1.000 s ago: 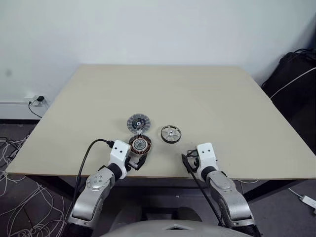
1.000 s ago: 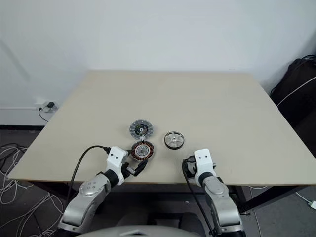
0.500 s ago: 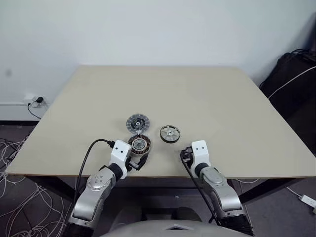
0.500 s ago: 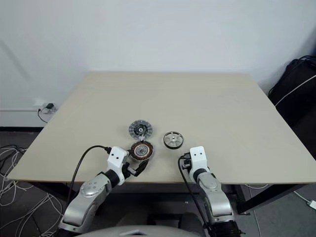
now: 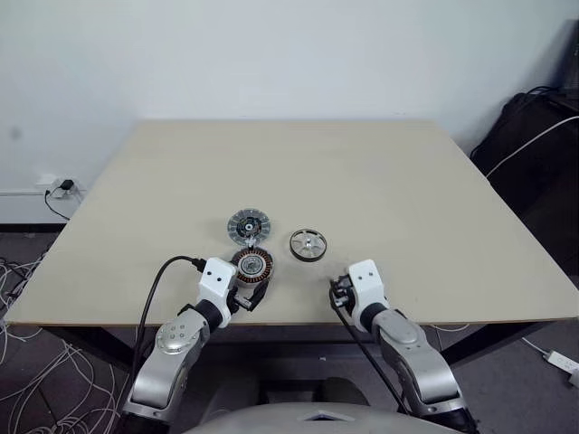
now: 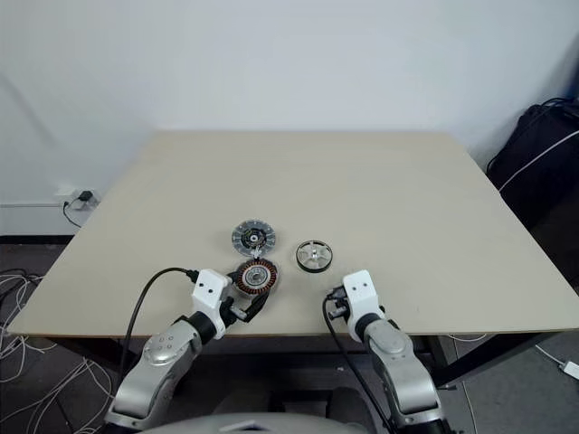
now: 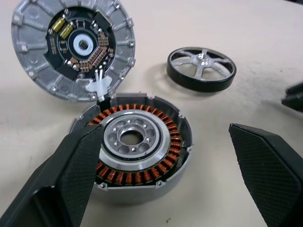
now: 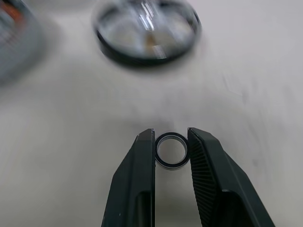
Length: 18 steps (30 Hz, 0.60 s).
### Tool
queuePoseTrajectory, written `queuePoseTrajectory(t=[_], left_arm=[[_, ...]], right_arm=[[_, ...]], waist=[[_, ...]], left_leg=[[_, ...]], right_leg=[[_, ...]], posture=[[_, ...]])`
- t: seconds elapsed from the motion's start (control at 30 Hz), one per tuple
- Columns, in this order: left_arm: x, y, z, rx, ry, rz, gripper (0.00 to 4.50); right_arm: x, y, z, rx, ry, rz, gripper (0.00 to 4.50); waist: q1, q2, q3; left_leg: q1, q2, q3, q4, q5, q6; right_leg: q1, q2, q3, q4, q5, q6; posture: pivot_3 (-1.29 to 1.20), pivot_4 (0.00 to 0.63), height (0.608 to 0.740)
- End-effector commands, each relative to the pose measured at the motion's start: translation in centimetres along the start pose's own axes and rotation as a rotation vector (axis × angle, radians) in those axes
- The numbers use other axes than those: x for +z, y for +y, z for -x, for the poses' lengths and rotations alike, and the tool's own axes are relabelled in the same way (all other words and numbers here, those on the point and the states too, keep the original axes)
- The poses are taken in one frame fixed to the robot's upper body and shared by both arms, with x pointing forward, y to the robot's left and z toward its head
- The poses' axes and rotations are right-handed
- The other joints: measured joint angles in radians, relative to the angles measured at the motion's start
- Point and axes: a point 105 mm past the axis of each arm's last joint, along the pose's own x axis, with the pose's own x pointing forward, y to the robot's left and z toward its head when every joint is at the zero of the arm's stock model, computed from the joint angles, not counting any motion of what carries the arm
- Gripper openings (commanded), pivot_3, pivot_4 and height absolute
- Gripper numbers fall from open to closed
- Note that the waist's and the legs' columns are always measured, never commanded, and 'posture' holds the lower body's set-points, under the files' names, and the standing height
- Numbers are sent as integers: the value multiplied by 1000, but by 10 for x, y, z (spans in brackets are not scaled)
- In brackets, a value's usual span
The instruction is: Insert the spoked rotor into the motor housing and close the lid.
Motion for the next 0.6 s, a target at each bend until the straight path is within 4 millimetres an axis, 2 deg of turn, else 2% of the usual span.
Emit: queuePoseTrajectory(t=[0.03,0.3,0.6], left_arm=[[3,3,2,7,-29,-1,4500],[-7,11,14,59,-21,10,4500],[-14,17,27,110,-7,23,4500]], right_arm=[[28,12,-12,29,-69,46,678],[48,54,-40,184,-95,191,678],[60,87,-58,312,-129,259,678]], waist=[[2,-1,0],[1,-1,1],[0,-1,1]], left_leg=[[0,0,0,0,0,0],[0,0,0,1,1,-1],[0,0,0,0,1,-1]], right_leg=[[0,0,0,0,0,0],[0,0,-1,1,0,-1],[-1,0,-1,3,-1,-1]], posture=[[0,0,740],[0,0,740],[0,0,740]])
